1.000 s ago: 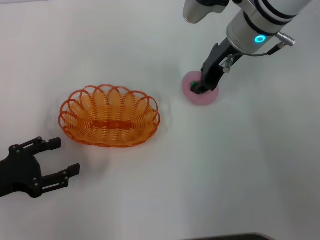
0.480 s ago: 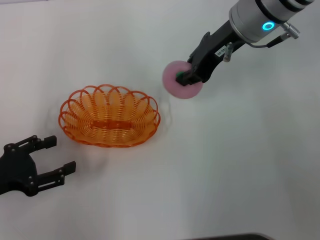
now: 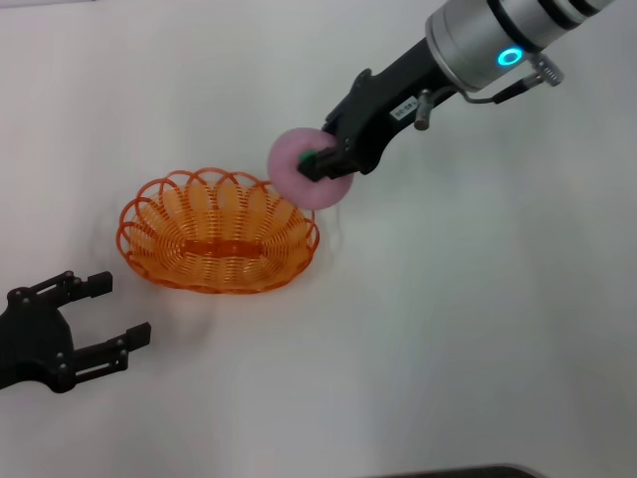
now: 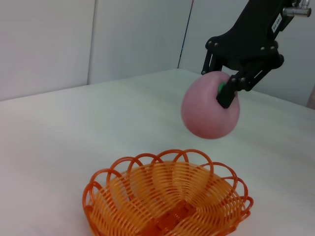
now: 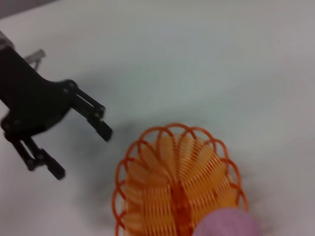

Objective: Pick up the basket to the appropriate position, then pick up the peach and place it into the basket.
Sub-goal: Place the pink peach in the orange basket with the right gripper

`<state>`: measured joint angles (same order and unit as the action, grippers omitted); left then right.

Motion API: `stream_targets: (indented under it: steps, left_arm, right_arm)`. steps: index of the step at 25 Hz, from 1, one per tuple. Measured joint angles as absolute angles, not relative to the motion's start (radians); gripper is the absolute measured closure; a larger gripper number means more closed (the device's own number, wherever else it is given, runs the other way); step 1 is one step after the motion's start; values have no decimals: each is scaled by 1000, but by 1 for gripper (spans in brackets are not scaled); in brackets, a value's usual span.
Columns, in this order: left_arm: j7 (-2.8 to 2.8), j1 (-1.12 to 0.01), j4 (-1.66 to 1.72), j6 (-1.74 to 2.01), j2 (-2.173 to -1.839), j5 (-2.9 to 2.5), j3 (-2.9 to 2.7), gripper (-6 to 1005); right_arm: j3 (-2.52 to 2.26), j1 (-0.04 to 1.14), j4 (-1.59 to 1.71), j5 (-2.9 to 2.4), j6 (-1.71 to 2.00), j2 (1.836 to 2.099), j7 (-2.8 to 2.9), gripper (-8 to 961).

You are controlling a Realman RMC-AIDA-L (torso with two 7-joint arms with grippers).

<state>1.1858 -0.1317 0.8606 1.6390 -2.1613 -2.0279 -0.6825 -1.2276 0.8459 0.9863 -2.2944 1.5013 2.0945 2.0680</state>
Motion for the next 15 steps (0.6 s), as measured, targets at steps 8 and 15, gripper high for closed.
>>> stream_targets:
  steps: [8,15]
  left_arm:
    - [1186,-130,861,1640,-2161,-2026,-683,186]
    - [1186,-130,860,1640,-2161,-2025,-683,186]
  right_arm:
    - [-1277,854,928,-2213,1456,2098,2023,684]
    - [-1344,884,838,-2200,1378,2099,2009,666]
